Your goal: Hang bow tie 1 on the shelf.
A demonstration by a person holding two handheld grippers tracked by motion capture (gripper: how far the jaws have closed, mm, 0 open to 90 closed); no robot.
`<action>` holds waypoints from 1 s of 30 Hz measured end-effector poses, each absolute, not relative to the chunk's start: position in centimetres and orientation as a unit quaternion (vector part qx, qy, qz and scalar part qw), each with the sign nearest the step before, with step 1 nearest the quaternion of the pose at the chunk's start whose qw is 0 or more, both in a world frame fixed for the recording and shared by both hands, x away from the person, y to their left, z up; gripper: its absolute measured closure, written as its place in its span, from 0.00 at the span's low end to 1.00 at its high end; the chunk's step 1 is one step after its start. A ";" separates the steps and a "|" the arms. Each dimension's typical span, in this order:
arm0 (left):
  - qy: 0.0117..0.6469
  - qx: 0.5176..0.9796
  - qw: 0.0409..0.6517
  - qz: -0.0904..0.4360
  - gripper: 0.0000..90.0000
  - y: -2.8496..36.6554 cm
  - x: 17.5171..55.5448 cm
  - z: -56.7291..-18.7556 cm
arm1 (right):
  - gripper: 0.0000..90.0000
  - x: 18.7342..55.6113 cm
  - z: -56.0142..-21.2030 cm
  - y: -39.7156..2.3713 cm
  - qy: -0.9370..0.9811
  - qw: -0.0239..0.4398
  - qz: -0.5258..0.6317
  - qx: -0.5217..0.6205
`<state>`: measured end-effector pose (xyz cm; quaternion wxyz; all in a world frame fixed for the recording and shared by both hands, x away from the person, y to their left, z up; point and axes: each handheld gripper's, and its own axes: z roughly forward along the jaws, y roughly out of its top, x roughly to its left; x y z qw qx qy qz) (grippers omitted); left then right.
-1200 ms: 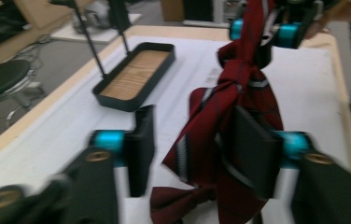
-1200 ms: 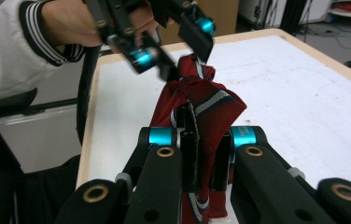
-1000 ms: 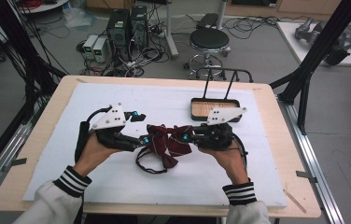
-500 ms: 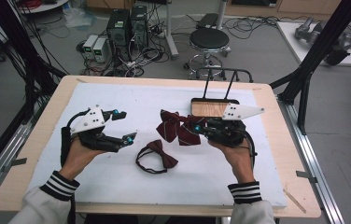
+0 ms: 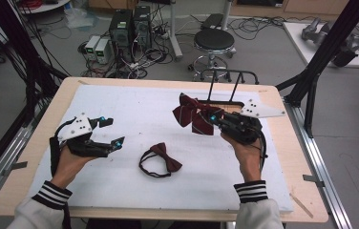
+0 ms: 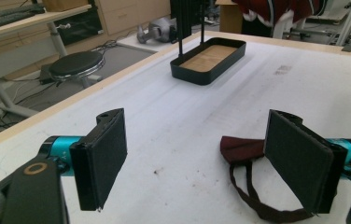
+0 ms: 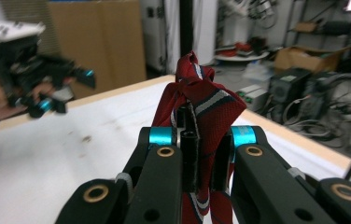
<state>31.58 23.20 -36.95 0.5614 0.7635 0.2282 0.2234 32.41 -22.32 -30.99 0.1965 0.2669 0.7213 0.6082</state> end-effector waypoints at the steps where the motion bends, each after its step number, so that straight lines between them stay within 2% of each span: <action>1: 0.228 0.764 0.560 0.226 0.24 23.3 31.5 -37.1 | 0.96 32.4 -31.0 -22.3 0.721 0.196 0.608 0.267; 17: 0.269 0.717 0.587 0.261 0.22 26.6 30.1 -40.2 | 0.96 33.3 -30.0 -21.7 0.666 0.300 0.604 0.317; 30: 0.300 0.687 0.604 0.271 0.19 28.5 29.5 -42.8 | 0.96 34.2 -29.2 -20.8 0.630 0.362 0.600 0.335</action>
